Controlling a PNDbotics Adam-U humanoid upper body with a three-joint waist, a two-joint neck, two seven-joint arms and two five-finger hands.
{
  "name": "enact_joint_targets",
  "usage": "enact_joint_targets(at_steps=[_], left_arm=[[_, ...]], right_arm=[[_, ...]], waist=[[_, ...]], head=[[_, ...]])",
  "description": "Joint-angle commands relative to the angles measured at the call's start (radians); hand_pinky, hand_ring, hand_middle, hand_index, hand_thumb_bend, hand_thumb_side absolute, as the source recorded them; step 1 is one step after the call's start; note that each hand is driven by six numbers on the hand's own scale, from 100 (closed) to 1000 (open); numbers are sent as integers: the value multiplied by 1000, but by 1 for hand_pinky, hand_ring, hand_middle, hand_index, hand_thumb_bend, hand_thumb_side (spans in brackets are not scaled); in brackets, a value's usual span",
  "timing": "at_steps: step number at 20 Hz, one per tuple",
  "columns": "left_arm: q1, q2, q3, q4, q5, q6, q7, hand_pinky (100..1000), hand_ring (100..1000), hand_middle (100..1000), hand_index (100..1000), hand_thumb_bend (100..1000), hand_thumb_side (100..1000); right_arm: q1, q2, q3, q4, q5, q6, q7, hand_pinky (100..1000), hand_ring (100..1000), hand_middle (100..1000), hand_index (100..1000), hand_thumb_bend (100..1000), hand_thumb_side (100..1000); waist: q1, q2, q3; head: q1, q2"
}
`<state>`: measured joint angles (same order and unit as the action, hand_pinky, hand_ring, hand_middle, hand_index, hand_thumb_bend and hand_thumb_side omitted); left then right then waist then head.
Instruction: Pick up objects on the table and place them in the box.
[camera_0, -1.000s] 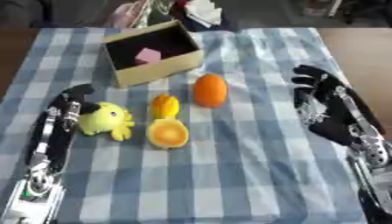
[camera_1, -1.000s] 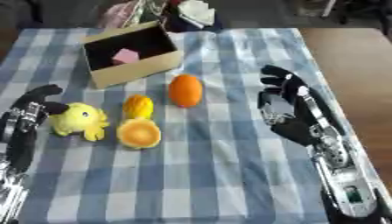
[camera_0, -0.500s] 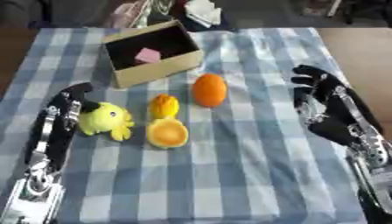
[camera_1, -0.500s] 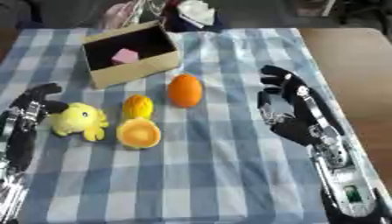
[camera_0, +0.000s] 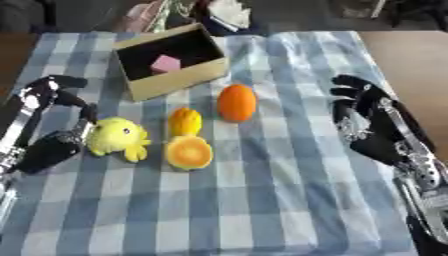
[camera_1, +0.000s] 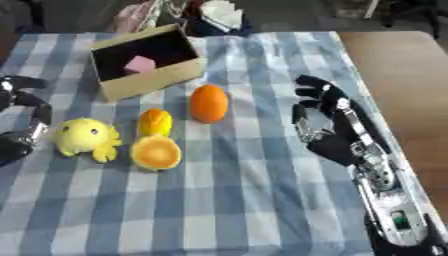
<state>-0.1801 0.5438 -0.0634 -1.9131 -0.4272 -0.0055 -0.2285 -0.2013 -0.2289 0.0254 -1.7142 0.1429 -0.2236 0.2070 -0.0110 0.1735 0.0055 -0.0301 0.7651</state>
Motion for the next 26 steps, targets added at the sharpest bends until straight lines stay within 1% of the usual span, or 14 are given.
enact_joint_targets(at_steps=[1,2,3,6,9,11,15,17,18,24,26], left_arm=[[-32,147,-21,-29,-61,1,-130,747,677,746,835,298,371],[-44,184,-34,-29,-78,0,-169,748,680,747,836,311,359],[-56,217,-48,-28,-93,-3,-203,750,687,747,837,344,335],[-98,288,-88,-13,-124,-14,-287,751,694,745,836,382,311],[-152,329,-132,20,-149,-33,-354,753,702,744,836,415,288],[-189,340,-162,52,-165,-46,-390,756,710,747,841,435,288],[-265,338,-225,139,-209,-79,-466,764,729,757,852,475,295],[-303,325,-252,188,-244,-100,-503,766,733,759,855,473,292],[-320,315,-261,211,-263,-108,-512,766,734,759,856,489,290],[-392,242,-304,349,-361,-148,-500,765,737,763,862,506,292],[-409,213,-311,389,-390,-155,-477,761,734,760,860,504,272]], right_arm=[[-5,-26,-4,-11,5,-2,6,807,857,861,901,100,352],[-5,-26,-4,-11,5,-2,6,807,857,861,901,100,352],[-4,-27,-3,-11,5,-2,7,807,856,861,901,100,352],[-4,-28,-1,-10,4,-3,9,807,856,861,901,100,352],[-4,-29,2,-10,2,-3,12,807,856,860,901,100,354],[-3,-29,3,-9,1,-3,13,807,856,861,901,100,354],[-3,-30,6,-7,-3,-3,16,807,856,861,902,100,354],[-2,-30,6,-7,-4,-3,17,807,856,861,902,100,354],[-2,-30,7,-6,-4,-3,17,807,856,861,902,100,354],[-1,-30,8,-6,-6,-3,19,807,856,861,903,100,355],[-1,-30,9,-5,-7,-3,19,807,856,861,903,100,355]], waist=[[18,-6,-4],[19,-7,-6],[20,-7,-8],[23,-9,-14],[25,-10,-20],[27,-10,-24],[28,-12,-28],[27,-13,-30],[27,-13,-30],[24,-14,-28],[23,-15,-28]], head=[[-4,5],[-4,5],[-2,5],[0,5],[3,5],[4,5],[7,5],[8,5],[8,5],[7,5],[8,5]])
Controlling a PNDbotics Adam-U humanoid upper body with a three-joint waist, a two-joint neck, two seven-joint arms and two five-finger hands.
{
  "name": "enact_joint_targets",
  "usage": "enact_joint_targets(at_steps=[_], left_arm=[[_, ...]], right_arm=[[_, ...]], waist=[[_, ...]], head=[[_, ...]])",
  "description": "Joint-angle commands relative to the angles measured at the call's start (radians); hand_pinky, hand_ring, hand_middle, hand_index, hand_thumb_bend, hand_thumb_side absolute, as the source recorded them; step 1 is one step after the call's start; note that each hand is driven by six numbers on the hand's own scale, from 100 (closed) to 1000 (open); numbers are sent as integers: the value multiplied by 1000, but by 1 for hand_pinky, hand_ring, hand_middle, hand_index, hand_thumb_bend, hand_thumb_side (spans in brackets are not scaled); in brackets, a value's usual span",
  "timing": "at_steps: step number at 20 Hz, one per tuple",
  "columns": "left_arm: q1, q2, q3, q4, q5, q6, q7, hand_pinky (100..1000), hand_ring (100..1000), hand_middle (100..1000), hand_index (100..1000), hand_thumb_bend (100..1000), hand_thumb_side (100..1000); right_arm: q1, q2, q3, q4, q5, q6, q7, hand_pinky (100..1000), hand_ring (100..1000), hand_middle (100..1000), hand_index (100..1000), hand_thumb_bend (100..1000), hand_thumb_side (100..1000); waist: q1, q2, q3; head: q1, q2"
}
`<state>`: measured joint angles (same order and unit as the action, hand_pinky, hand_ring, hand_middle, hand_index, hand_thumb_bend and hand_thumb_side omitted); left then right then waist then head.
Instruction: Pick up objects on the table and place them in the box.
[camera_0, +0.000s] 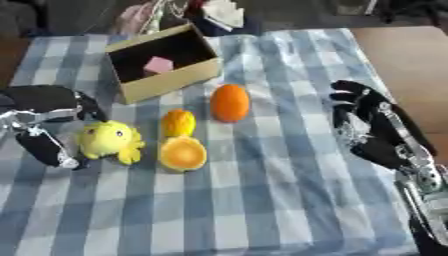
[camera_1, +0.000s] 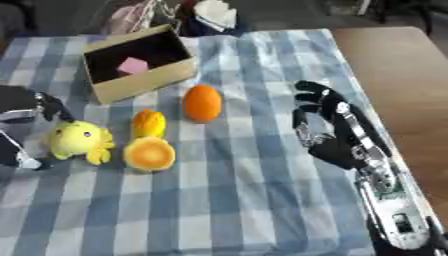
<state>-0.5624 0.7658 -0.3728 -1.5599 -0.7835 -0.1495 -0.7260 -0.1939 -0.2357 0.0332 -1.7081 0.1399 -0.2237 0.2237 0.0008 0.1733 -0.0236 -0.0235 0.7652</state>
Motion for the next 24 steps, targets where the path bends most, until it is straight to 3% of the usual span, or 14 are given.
enact_joint_targets(at_steps=[1,7,8,11,14,16,21,24], left_arm=[[-35,-23,-4,55,-51,-14,38,759,731,759,859,502,263],[-52,-86,-10,141,-136,-23,166,726,675,707,817,426,119],[-52,-92,-9,148,-143,-24,191,687,605,635,769,365,100],[-46,-98,-3,150,-155,-21,273,635,527,545,702,318,100],[-38,-96,12,133,-150,0,365,547,396,393,558,237,100],[-31,-90,27,105,-134,20,418,522,352,338,509,219,100],[-38,-63,91,-18,-68,77,430,527,354,340,512,216,100],[-88,-62,120,-24,-59,118,422,532,367,354,527,217,100]], right_arm=[[-9,-22,1,-11,-4,-2,3,807,856,861,903,100,356],[-11,-19,3,-10,-6,-2,4,807,856,861,904,100,357],[-12,-19,3,-10,-7,-2,4,807,856,861,904,100,357],[-13,-19,3,-9,-7,-2,4,806,856,861,904,100,358],[-14,-19,3,-9,-7,-1,2,806,856,860,904,100,360],[-13,-19,2,-9,-7,-1,1,806,856,861,904,100,360],[-10,-20,0,-9,-7,0,-2,806,856,861,904,100,360],[-10,-19,3,-8,-11,1,0,806,856,861,904,100,362]], waist=[[11,-15,1],[6,-14,-4],[6,-14,-5],[6,-13,-5],[5,-13,-5],[5,-12,-5],[4,-13,-2],[4,-14,-2]], head=[[2,5],[2,5],[2,5],[1,5],[0,5],[-1,5],[0,5],[4,5]])
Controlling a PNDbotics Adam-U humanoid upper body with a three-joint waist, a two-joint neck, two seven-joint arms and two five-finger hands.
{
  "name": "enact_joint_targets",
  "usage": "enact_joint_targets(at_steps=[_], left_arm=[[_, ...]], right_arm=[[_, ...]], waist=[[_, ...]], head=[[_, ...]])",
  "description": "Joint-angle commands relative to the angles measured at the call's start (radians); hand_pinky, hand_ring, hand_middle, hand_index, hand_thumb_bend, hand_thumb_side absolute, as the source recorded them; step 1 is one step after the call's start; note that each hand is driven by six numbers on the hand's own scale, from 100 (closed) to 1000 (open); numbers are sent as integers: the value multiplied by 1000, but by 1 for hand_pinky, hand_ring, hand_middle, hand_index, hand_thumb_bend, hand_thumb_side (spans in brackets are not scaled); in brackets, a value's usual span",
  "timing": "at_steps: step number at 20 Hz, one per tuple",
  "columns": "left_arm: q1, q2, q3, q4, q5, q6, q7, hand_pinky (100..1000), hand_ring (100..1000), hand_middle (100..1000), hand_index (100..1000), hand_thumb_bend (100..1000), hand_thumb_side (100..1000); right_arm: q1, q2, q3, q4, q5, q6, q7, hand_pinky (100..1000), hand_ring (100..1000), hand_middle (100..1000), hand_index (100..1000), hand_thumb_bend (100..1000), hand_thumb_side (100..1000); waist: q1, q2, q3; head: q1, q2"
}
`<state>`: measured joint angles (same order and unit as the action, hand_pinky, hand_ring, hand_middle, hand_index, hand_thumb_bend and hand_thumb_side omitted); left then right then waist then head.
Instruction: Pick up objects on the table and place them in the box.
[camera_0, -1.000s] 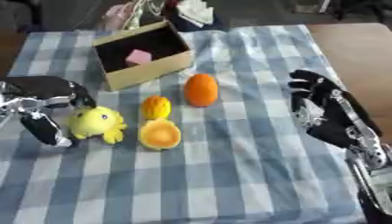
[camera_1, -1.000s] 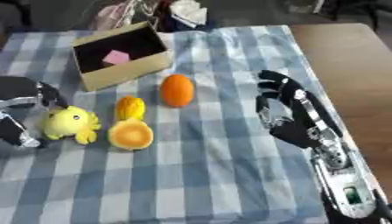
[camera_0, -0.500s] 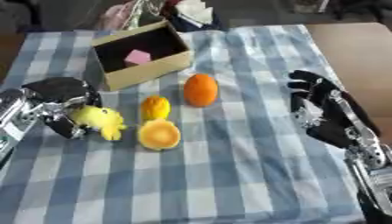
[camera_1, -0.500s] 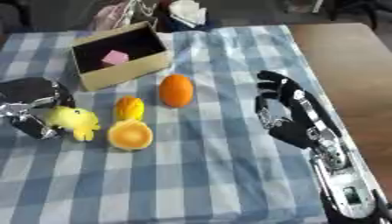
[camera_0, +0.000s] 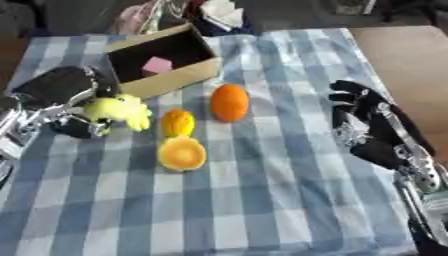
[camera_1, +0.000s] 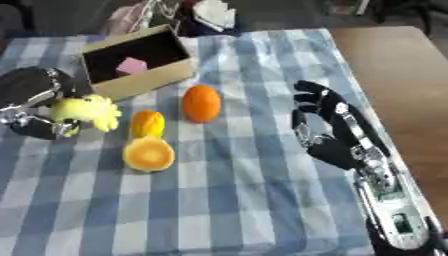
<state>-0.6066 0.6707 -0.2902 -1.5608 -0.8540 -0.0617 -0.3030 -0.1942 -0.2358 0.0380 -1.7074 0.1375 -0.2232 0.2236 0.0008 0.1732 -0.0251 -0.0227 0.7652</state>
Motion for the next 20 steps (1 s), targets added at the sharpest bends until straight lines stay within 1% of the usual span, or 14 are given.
enact_joint_targets(at_steps=[1,5,11,14,16,18,19,20], left_arm=[[-68,26,42,-3,10,43,0,532,367,354,527,217,100],[-173,-34,61,143,-38,83,40,539,378,364,543,222,100],[-293,-143,112,434,-143,155,182,553,405,390,572,219,100],[-330,-184,144,570,-182,184,256,583,451,436,623,234,100],[-347,-198,161,638,-202,193,292,617,481,468,655,259,100],[-357,-205,171,683,-220,198,318,665,558,550,742,309,106],[-359,-207,176,699,-229,201,325,694,610,607,786,361,204],[-360,-209,179,710,-237,204,331,715,651,653,811,398,263]], right_arm=[[-9,-18,-1,-9,-8,0,2,806,856,861,904,100,362],[-9,-16,6,-8,-12,0,7,806,856,861,904,100,362],[-13,-14,24,-6,-21,-2,24,806,857,861,904,100,362],[-15,-13,33,-4,-27,-3,35,806,857,861,905,100,363],[-17,-15,37,-3,-31,-4,39,806,857,861,905,100,363],[-19,-16,39,-2,-34,-4,42,806,857,861,905,100,363],[-19,-16,40,-2,-35,-4,44,806,857,861,905,100,362],[-19,-16,41,-2,-35,-4,45,806,857,861,905,100,363]], waist=[[4,-15,-2],[0,-16,-19],[4,-16,-63],[4,-14,-88],[5,-12,-103],[6,-10,-114],[7,-9,-118],[7,-8,-120]], head=[[6,5],[20,5],[52,5],[66,5],[74,5],[80,5],[81,5],[82,5]])
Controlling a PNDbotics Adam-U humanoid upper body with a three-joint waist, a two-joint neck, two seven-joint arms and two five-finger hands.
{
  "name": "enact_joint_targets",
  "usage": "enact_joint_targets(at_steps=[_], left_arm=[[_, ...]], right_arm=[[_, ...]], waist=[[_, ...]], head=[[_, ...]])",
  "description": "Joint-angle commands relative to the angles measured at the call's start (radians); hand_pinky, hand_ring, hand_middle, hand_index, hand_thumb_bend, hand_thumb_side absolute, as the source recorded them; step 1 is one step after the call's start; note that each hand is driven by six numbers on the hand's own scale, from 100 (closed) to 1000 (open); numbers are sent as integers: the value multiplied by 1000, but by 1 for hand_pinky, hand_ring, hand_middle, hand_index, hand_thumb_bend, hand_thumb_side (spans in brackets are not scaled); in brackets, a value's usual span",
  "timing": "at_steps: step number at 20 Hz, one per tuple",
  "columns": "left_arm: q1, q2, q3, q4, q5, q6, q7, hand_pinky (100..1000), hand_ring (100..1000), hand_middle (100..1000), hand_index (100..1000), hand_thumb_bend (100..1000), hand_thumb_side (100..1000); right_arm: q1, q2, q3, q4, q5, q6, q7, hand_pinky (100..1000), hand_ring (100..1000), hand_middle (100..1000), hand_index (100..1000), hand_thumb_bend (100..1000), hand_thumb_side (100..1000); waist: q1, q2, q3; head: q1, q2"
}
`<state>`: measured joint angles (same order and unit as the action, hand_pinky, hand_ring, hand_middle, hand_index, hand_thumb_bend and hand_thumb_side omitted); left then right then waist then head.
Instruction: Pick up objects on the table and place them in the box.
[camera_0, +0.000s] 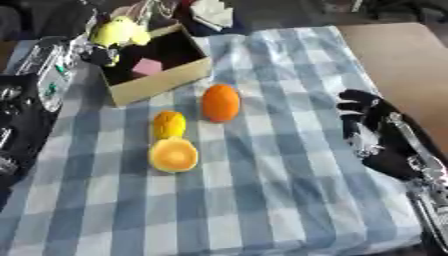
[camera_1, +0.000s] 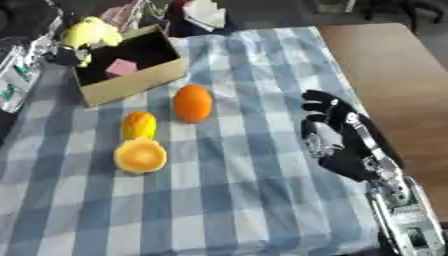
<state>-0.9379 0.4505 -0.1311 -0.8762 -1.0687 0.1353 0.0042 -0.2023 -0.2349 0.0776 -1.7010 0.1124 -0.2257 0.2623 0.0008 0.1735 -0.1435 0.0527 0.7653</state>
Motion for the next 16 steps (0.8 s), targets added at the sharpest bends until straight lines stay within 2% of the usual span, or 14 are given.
enact_joint_targets(at_steps=[1,2,4,6,9,12,14,16], left_arm=[[-28,11,21,35,-28,8,22,746,715,723,839,515,430],[-27,12,22,40,-32,6,16,766,747,759,855,575,494],[-23,18,22,38,-36,4,-2,797,785,800,878,631,573],[-18,30,20,22,-30,-1,-38,821,812,823,890,643,598],[-11,57,18,-36,4,-12,-86,813,797,804,879,617,577],[6,97,-3,-152,71,-38,-117,796,759,766,852,602,559],[24,131,-32,-250,108,-71,-157,786,750,753,830,602,535],[43,161,-69,-343,145,-133,-233,787,753,755,833,583,515]], right_arm=[[-11,-16,1,-9,-11,-2,7,806,857,861,905,100,363],[-11,-16,1,-9,-11,-2,7,806,857,861,905,100,363],[-11,-17,-1,-9,-10,-2,6,806,857,861,905,100,363],[-11,-17,-3,-9,-10,-2,5,806,857,861,905,100,363],[-12,-17,-5,-10,-8,-2,3,806,857,861,905,100,364],[-12,-18,-9,-10,-6,-1,-1,806,856,860,905,100,364],[-13,-18,-12,-11,-5,-1,-3,806,856,860,905,100,364],[-13,-18,-13,-11,-3,-1,-5,806,856,860,905,100,364]], waist=[[7,-7,-2],[7,-7,-3],[7,-5,-1],[7,-5,3],[6,-4,11],[7,-2,19],[8,-1,24],[8,-1,27]], head=[[5,5],[4,5],[1,5],[-3,5],[-10,5],[-19,5],[-25,5],[-30,5]])
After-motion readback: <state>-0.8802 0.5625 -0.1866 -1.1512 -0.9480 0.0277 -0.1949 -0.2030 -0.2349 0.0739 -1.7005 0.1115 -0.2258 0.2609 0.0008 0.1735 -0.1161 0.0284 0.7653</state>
